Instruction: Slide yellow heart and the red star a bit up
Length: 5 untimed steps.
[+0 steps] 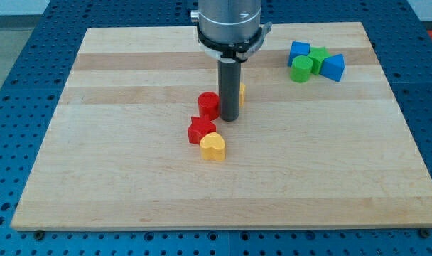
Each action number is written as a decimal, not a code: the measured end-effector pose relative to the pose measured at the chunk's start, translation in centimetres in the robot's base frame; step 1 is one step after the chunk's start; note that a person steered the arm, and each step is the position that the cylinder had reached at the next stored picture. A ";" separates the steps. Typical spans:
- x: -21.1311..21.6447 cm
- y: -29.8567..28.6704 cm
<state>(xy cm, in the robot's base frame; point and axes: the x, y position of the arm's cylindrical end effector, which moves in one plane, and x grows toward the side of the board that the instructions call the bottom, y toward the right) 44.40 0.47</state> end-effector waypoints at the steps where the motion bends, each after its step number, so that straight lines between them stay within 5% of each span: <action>1: 2.7 0.6; 3: 9.7 -1.3; 5: 10.5 -7.9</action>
<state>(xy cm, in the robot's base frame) 54.93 -7.42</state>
